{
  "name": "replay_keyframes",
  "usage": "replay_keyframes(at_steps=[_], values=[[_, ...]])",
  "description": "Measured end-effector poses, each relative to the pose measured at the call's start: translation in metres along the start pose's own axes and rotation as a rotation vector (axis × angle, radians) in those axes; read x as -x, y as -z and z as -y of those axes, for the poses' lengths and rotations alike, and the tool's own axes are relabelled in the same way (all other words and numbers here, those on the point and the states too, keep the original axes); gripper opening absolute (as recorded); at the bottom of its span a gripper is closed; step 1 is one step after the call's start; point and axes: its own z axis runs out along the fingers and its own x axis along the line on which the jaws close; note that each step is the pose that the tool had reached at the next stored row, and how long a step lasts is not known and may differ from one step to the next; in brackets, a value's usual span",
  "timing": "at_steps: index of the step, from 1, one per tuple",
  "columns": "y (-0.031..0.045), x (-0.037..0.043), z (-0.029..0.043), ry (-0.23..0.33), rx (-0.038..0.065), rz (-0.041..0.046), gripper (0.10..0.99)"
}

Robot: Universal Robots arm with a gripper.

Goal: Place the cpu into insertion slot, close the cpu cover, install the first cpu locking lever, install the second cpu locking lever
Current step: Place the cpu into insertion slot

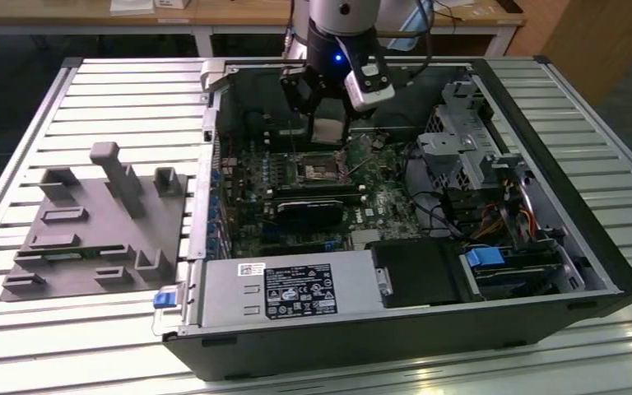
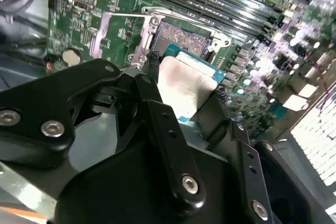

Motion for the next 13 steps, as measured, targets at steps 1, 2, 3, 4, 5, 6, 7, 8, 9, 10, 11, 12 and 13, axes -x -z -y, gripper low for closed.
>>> replay_keyframes(at_steps=[1,2,3,4,5,6,7,8,9,10,11,12,13], values=[[-0.0003,0.0,0.0,-0.018,0.0,0.0014,0.541],[-0.0006,0.0,0.0001,-0.036,0.0,0.0027,0.541],[-0.0009,0.0,0.0001,-0.054,0.0,0.0042,0.541],[-0.0011,0.0,0.0001,-0.072,0.0,0.0055,0.541],[-0.0014,0.0,0.0001,-0.089,0.0,0.0068,0.541],[-0.0016,0.0,0.0001,-0.107,0.001,0.0081,0.541],[-0.0018,0.0,0.0001,-0.125,0.001,0.0094,0.541],[-0.0021,0.0,0.0002,-0.143,0.001,0.0107,0.541],[-0.0024,0.0,0.0002,-0.163,0.001,0.0121,0.541],[-0.0027,0.0,0.0002,-0.18,0.002,0.0134,0.541],[-0.0029,0.0,0.0002,-0.198,0.002,0.0147,0.541],[-0.0032,0.0,0.0002,-0.216,0.002,0.016,0.541],[-0.0035,0.0001,0.0002,-0.234,0.002,0.0173,0.541]])
